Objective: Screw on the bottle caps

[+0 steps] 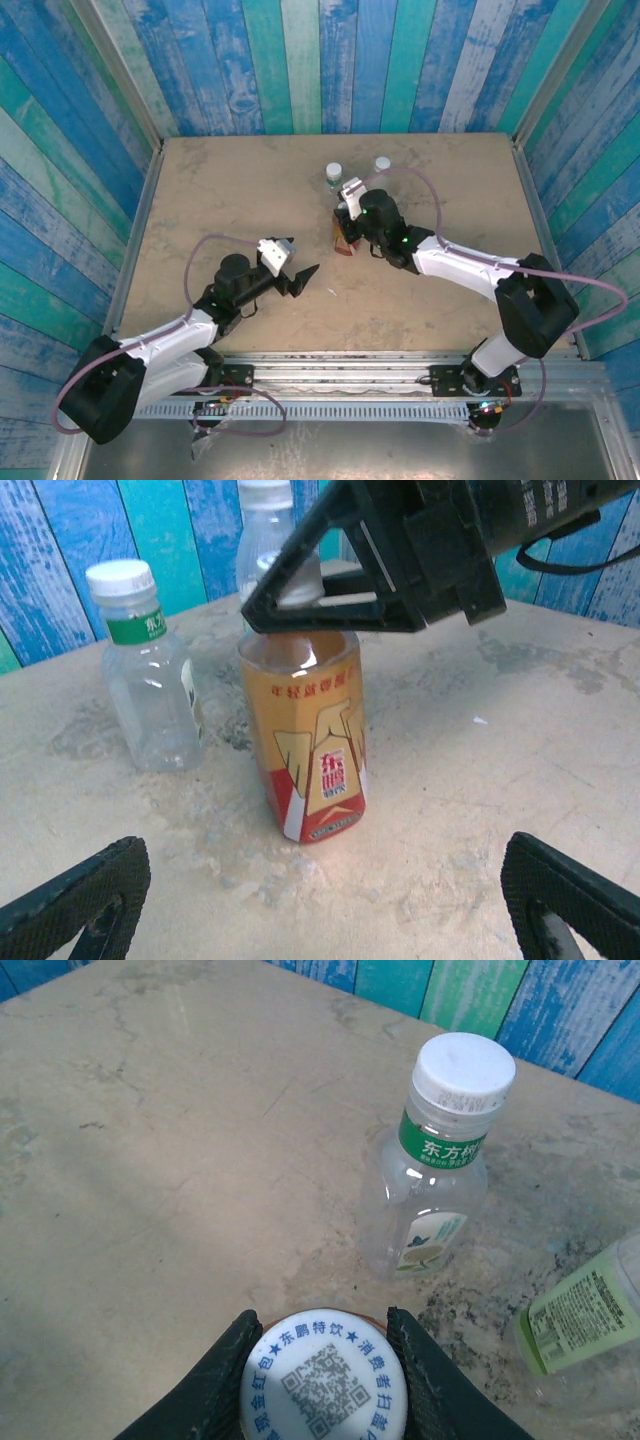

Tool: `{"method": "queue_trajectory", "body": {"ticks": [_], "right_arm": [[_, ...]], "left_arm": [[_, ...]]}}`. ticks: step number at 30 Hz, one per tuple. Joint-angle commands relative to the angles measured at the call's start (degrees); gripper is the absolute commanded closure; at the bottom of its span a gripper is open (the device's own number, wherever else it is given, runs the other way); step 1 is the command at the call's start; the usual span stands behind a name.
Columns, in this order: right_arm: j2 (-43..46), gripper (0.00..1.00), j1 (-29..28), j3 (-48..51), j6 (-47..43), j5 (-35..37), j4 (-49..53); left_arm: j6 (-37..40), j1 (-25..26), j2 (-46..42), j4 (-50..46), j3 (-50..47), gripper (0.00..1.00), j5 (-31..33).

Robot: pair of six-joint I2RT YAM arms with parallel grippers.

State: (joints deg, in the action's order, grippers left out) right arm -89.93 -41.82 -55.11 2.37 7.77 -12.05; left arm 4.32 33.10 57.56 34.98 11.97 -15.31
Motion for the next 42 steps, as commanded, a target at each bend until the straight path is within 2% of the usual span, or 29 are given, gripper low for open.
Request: {"method": "queue_trajectory", "body": {"ticks": [1, 7, 11, 15, 22, 28, 31, 35, 39, 42], "right_arm": [[-1.30, 0.82, 0.16, -0.61, 0.40, -0.14, -2.93], [3.32, 0.39, 0.17, -0.78, -1.97, -0.26, -1.26], [8.28, 0.20, 1.20, 0.66, -4.36, 1.66, -0.87], [15.23, 0.08, 4.74, 4.65, -5.69, 2.69, -1.77], [25.75, 0.00, 15.99, 18.42, -9.95, 6.86, -8.57], [27.54, 0.00, 23.11, 28.46, -10.37, 11.79, -13.57], [23.94, 0.00, 25.93, 31.94, -9.73, 11.08, -19.11], [16.44, 0.00, 31.01, 35.05, -7.89, 5.76, -29.89], [10.95, 0.00, 34.00, 34.12, -8.22, 1.64, -33.76], [5.21, 0.00, 36.22, 33.71, -6.68, -0.83, -37.49]], "left_arm": [[-0.38, 0.21, -0.94, -2.28, -0.10, 0.06, 0.17], [-2.18, 0.16, -1.26, -2.35, 0.36, 0.06, 2.04], [-2.90, -0.36, -2.14, -3.78, 1.84, 0.06, 6.99], [-2.06, -3.49, -3.06, -4.12, 3.44, 0.06, 11.35], [1.56, -12.39, -3.18, -4.39, 4.69, 0.06, 23.25], [1.66, -19.15, -2.01, 3.90, -1.24, 0.05, 28.17], [0.83, -22.52, 0.28, 10.96, -4.51, 0.06, 27.53], [-0.33, -26.50, 6.56, 21.38, -6.30, 0.05, 22.58], [-0.63, -28.56, 13.97, 25.48, -2.86, 0.06, 19.83], [-3.49, -32.03, 23.76, 27.70, 1.12, 0.06, 15.22]]}}
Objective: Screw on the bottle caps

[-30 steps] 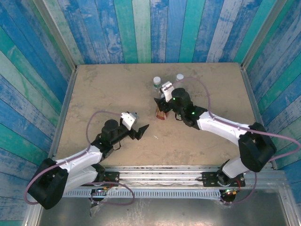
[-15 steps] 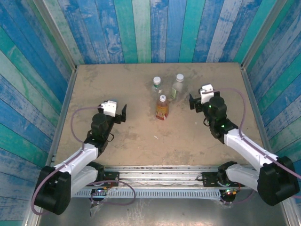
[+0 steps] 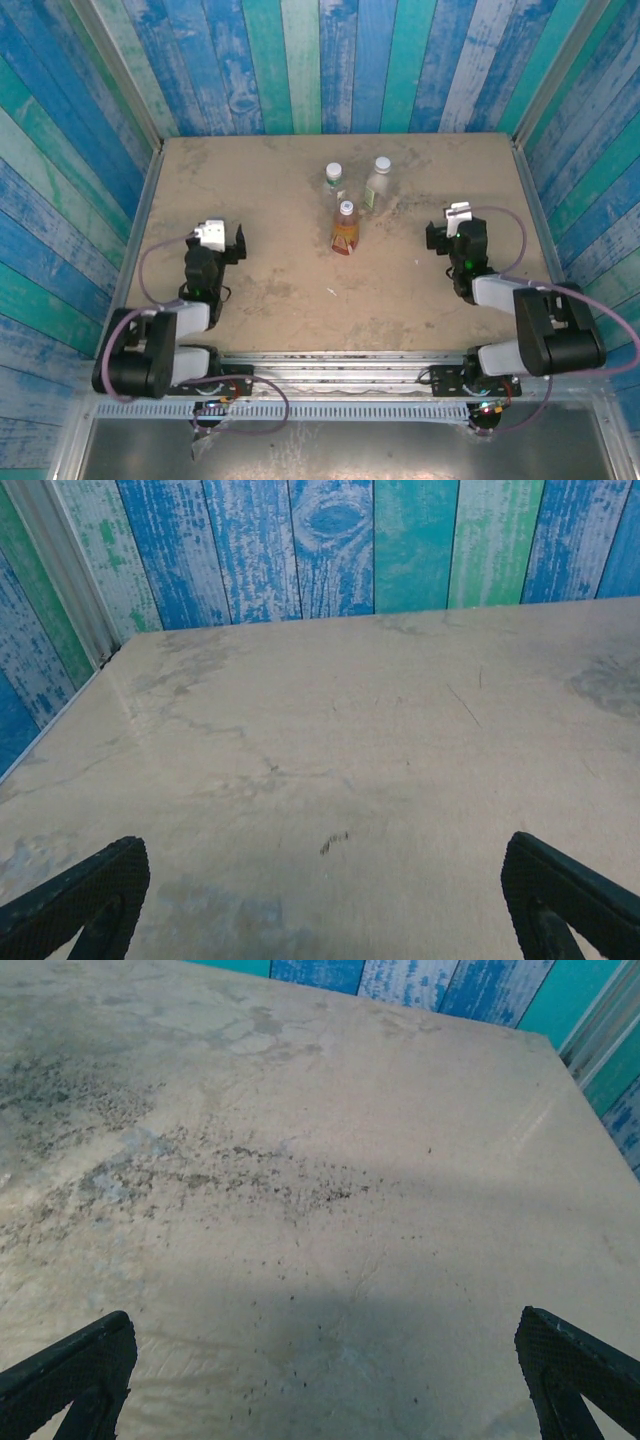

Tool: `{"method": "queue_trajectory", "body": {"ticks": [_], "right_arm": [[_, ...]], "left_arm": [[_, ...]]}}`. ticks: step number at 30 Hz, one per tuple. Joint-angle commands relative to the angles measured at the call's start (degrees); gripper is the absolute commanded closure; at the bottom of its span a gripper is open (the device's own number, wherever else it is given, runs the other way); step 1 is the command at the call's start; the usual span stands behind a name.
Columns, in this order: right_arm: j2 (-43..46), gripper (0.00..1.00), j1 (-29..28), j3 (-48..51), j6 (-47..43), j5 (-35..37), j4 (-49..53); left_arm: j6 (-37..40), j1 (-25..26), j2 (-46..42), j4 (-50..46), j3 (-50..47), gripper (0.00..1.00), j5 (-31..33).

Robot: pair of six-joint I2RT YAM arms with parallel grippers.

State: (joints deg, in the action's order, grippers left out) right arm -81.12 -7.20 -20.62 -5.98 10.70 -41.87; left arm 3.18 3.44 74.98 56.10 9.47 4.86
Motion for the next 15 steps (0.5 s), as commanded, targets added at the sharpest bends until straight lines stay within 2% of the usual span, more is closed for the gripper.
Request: {"method": "queue_trajectory", "body": {"ticks": [1, 2, 4, 6, 15], "right_arm": [[-5.37, 0.00, 1.73, -0.61, 1.89, -3.82, -9.75], [-6.39, 0.00, 1.75, -0.60, 2.15, -3.56, -11.53], [-5.72, 0.00, 2.12, -3.25, 1.92, -4.43, -4.81], [-6.28, 0.00, 2.36, -2.69, 2.18, -4.56, -7.04], [-5.97, 0.00, 2.35, -3.19, 1.93, -4.83, -5.41]], "left_arm": [[-2.68, -2.93, 8.77, 5.83, 5.07, 0.06, -5.42], [-3.36, -3.38, 10.98, 5.20, 6.55, 0.06, -5.47], [-4.94, -3.92, 10.87, 5.33, 6.16, 0.06, -3.71], [-4.68, -3.97, 11.34, 5.62, 6.31, 0.06, -3.24], [-4.32, -3.26, 11.08, 4.85, 6.36, 0.06, -1.78]]}}
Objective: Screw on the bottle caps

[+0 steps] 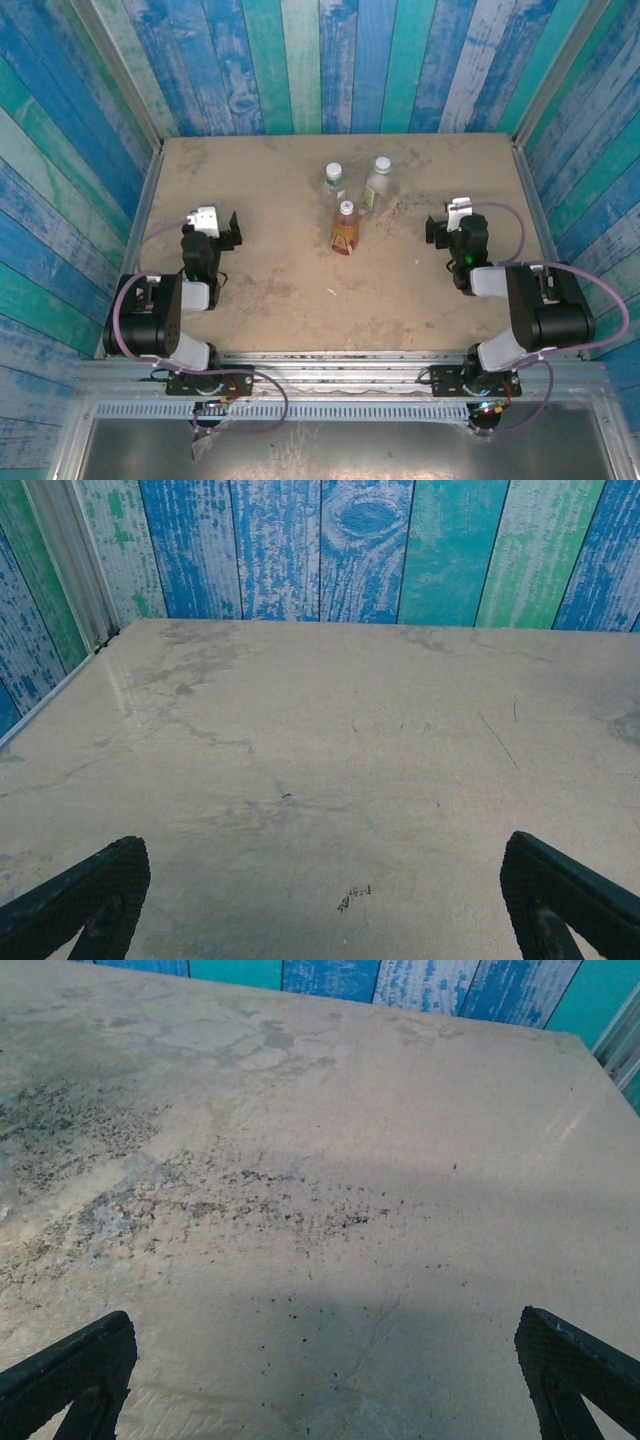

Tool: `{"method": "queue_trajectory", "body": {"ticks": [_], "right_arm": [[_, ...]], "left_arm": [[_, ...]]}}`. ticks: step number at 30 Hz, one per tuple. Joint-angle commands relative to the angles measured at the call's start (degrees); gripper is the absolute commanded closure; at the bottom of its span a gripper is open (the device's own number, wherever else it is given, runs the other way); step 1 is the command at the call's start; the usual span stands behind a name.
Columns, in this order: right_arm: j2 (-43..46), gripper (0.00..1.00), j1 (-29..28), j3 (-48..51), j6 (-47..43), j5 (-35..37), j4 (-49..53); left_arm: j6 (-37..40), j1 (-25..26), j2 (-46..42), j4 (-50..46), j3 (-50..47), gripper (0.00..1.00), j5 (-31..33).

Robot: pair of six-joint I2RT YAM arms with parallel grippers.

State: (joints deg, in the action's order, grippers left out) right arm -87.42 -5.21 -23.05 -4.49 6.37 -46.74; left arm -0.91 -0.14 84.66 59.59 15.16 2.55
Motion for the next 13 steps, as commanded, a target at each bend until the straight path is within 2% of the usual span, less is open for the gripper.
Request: {"method": "queue_trajectory", "body": {"ticks": [1, 13], "right_arm": [[0.32, 0.00, 0.31, -0.77, 0.45, -0.48, -0.50], [0.62, 0.00, 0.38, -0.48, 0.36, -0.59, -0.76]], "left_arm": [[-0.24, 0.32, 1.52, 1.47, 0.72, 0.06, 0.55], [-0.28, 0.32, 1.56, 1.49, 0.77, 0.06, 0.57]]}}
